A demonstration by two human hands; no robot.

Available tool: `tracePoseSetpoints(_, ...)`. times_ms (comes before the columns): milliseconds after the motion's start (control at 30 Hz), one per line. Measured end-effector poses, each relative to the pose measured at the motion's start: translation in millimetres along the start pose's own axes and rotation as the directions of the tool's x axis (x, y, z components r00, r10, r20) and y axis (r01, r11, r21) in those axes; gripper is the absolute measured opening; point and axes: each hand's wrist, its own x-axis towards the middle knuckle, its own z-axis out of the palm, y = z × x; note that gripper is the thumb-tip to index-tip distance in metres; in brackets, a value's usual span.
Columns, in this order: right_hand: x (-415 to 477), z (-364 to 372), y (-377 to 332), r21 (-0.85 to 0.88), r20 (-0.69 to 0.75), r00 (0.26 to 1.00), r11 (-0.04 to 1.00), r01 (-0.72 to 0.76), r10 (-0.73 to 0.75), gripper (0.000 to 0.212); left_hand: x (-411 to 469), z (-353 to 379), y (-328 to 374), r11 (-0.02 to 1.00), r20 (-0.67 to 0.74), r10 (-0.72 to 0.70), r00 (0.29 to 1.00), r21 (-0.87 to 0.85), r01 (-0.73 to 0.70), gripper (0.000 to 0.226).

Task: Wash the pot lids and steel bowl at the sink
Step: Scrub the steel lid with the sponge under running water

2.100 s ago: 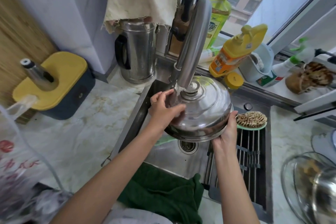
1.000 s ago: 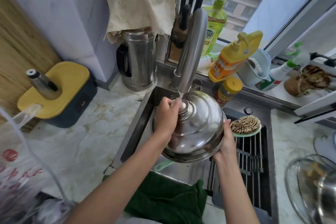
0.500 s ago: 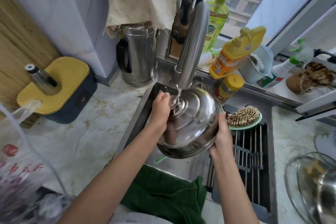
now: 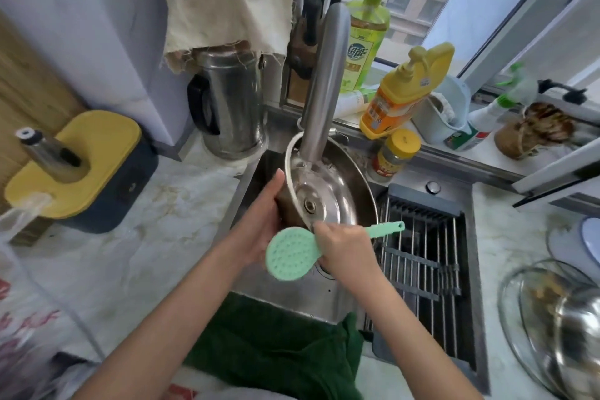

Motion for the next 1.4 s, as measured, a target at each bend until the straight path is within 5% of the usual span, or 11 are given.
tracePoseSetpoints(167,-6.6,8.7,-10.4,-0.06,0.139,0.974,0.98,0.189,-0.18,0.041,2.3,-20.7,-3.2,0.953,-0.255,0.001,0.967,0.295,0.077,0.072)
tracePoseSetpoints(400,11.9,-11.2,8.2,0.027,0.099,0.951,0.957,0.29,-0.291,0.043,-10.2,-38.7,-2.4,0.964,-0.232,-0.154,0.961,0.177,0.197,0.023)
tracePoseSetpoints(500,31.7,-34.7,8.9,0.079,0.173,0.978,0.991,0.108,-0.12,0.052,-12.0,-42.9,3.4,0.985,-0.256,-0.109,0.961,0.099,0.138,0.018)
tracePoseSetpoints(633,55.6,-51.1,33.0,0.112,0.526,0.841,0.97,-0.218,0.128,0.078,-32.1,-55.1,18.2,0.984,-0.153,-0.039,0.987,0.167,0.065,0.036)
tracePoseSetpoints(800,68.9,-26.8,33.6,-0.241,0.288,0.887,0.924,-0.297,0.36,0.041,-42.2,-58.1,8.9,0.98,-0.134,0.012,0.991,0.196,0.015,0.062)
tracePoseSetpoints(933,77.7,1.9,7.6,0.123,0.361,0.931,0.987,-0.105,0.054,0.043,-33.8,-54.2,-0.5,0.991,-0.194,0.016,0.981,0.134,0.011,0.062)
tracePoseSetpoints(1000,69.3,1.1,4.6,0.366,0.548,0.808,0.931,-0.002,-0.214,0.041,-33.0,-57.4,-0.3,0.992,-0.228,0.05,0.972,0.124,-0.022,0.067)
tracePoseSetpoints(1067,56.3,-6.1,14.7,0.266,0.687,0.682,0.96,0.084,-0.25,0.039,-34.8,-65.9,2.4,0.99,-0.277,0.084,0.957,0.136,-0.048,0.072)
tracePoseSetpoints(1200,62.7,-14.5,50.3,-0.272,0.46,0.883,0.961,0.045,0.089,0.05,-39.9,-71.5,1.7,0.968,-0.223,0.093,0.97,0.246,-0.036,0.082)
tracePoseSetpoints(1300,75.8,1.7,50.4,-0.155,0.251,0.929,0.958,-0.24,0.274,0.044,-34.1,-57.1,-5.5,0.982,-0.197,0.046,0.979,0.187,-0.009,0.081)
tracePoseSetpoints(1400,79.9,22.2,27.4,0.19,0.25,0.953,0.956,-0.224,0.173,0.04,-22.6,-45.3,-4.1,0.982,-0.236,0.051,0.97,0.189,-0.006,0.083)
